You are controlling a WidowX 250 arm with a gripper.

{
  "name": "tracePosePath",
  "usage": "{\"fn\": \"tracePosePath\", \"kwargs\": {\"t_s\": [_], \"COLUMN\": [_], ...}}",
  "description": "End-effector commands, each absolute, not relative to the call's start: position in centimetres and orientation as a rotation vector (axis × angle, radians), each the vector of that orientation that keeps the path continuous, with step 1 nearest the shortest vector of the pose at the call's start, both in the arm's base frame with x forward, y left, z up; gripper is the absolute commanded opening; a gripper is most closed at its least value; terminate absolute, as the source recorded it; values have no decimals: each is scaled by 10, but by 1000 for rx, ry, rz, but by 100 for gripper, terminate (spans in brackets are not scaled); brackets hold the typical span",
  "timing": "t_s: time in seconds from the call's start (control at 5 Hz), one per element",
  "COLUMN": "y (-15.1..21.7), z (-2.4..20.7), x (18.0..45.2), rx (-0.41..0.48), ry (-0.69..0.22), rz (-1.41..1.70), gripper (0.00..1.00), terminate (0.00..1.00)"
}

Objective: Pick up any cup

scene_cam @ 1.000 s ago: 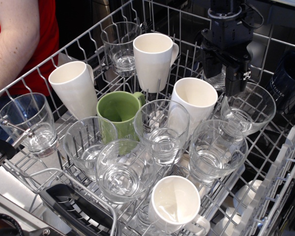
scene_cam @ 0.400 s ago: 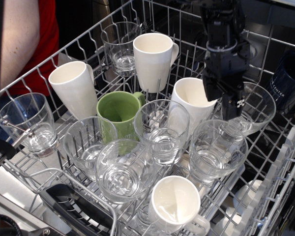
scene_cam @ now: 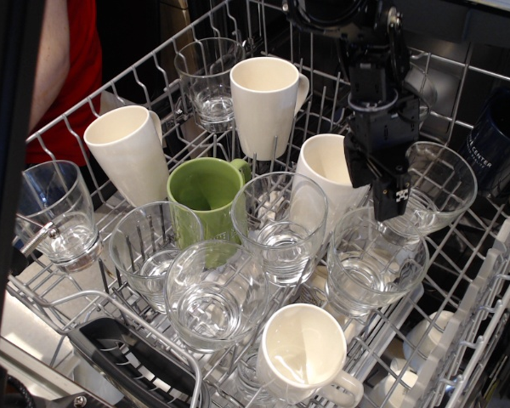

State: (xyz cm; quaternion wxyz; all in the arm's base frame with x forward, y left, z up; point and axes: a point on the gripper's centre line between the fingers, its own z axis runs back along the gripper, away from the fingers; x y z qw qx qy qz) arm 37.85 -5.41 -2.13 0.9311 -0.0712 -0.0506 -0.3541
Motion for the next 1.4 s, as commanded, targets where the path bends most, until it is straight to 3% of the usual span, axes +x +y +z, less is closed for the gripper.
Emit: {"fn": "tracePosePath", "kwargs": {"t_s": [0.0,0.8,1.0,1.2], "y": [-58,-58,-58,-57], "z": [-17,-46,-58,-61], "x": [393,404,403,400], "rx": [-122,-55,-34,-26], "ry": [-162,-175,-177,-178], "rz": [-770,-779,-771,-775], "gripper": [100,100,0,0], "terminate": [0,0,0,0]}}
